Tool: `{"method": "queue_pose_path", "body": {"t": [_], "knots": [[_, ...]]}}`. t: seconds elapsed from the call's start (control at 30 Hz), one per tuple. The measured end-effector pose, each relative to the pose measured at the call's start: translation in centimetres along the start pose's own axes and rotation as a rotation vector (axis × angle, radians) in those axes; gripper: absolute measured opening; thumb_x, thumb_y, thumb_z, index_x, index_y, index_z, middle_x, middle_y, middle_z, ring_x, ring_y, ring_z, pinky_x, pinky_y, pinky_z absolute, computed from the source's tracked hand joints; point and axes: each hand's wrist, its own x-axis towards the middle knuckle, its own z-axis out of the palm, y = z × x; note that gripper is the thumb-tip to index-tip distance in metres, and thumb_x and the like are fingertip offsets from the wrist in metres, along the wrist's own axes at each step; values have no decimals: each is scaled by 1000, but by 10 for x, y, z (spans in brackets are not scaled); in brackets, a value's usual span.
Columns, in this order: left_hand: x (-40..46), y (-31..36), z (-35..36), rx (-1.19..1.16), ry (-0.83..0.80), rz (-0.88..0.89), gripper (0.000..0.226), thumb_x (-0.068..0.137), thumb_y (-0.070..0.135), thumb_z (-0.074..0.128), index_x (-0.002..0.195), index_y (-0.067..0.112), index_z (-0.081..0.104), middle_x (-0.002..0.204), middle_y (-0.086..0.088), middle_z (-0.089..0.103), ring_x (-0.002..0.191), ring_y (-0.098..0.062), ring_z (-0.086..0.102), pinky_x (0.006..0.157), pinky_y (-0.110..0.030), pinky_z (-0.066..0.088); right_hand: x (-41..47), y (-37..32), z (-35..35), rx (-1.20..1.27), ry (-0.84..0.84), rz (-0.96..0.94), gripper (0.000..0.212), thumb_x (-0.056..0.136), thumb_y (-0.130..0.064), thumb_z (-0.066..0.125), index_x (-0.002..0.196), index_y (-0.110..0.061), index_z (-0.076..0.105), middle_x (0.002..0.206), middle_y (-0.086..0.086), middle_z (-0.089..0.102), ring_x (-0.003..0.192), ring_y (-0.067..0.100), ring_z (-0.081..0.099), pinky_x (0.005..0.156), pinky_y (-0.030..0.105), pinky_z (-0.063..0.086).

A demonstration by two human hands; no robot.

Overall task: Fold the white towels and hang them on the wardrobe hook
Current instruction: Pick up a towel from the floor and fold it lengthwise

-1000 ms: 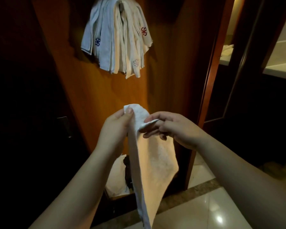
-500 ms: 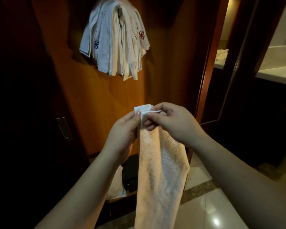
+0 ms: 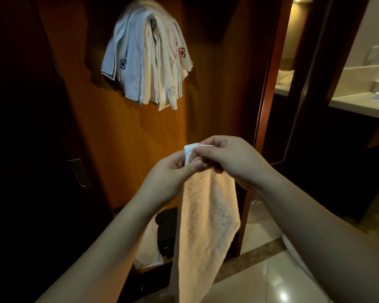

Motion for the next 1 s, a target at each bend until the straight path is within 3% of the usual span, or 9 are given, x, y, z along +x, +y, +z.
{"method": "queue_pose_path", "body": {"t": [0.13,0.23,0.37,0.43,0.6,0.73,0.83,0.93,1.0], "knots": [[-4,0,3,95,11,-30,14,97,24,59,107,22,69,92,4,74,80,-4,69,69,-16,51,0,-3,-3,-216,-32,-38,11,95,-35,66,92,-27,73,78,-6,74,65,1,67,52,11,43],[-6,-1,3,130,10,-37,11,98,24,58,101,22,69,78,14,71,67,4,62,58,-9,45,0,-4,-3,-257,-45,-55,11,95,-35,65,92,-27,72,80,-5,74,68,2,69,53,12,46],[-9,0,-1,137,0,-63,15,99,27,56,103,24,71,91,8,74,83,-3,69,71,-18,50,-1,-7,-2,-277,-104,-52,13,97,-38,62,95,-27,68,80,-4,75,70,5,71,60,22,54],[-9,-1,-5,104,-17,-88,18,101,24,53,105,25,71,97,5,75,91,-8,70,79,-24,52,-2,-9,-6,-333,-166,-21,21,98,-45,57,97,-27,67,72,-6,73,61,4,67,56,19,50],[-10,-10,-20,-12,-5,-171,23,99,27,54,111,17,72,103,-3,76,100,-20,71,94,-42,52,-3,6,-21,-585,-485,108,29,96,-51,58,102,-25,68,67,-4,67,53,4,60,57,20,46],[-10,-15,-39,27,61,-166,21,100,24,54,99,21,75,97,-3,77,94,-17,72,87,-37,51,-4,42,-38,-779,-616,222,22,95,-52,60,89,-32,67,71,-8,72,59,1,64,66,24,47],[-13,-17,-53,80,79,-171,21,101,22,53,100,18,75,97,-5,77,92,-18,73,85,-36,51,-4,64,-47,-817,-559,310,20,92,-54,62,99,-36,66,87,-10,72,77,3,68,75,25,54],[-19,-23,-55,228,94,-178,22,103,27,51,102,25,74,96,5,77,91,-9,72,84,-32,52,-6,66,-52,-927,-362,183,33,93,-55,60,113,-30,65,91,-19,58,85,1,57,75,25,48],[-22,-28,-54,219,161,-177,21,103,30,52,102,31,72,95,11,76,89,-4,71,82,-30,52,-10,64,-52,-879,-229,73,28,94,-52,58,104,-27,67,93,-13,60,87,6,58,76,31,51]]}}
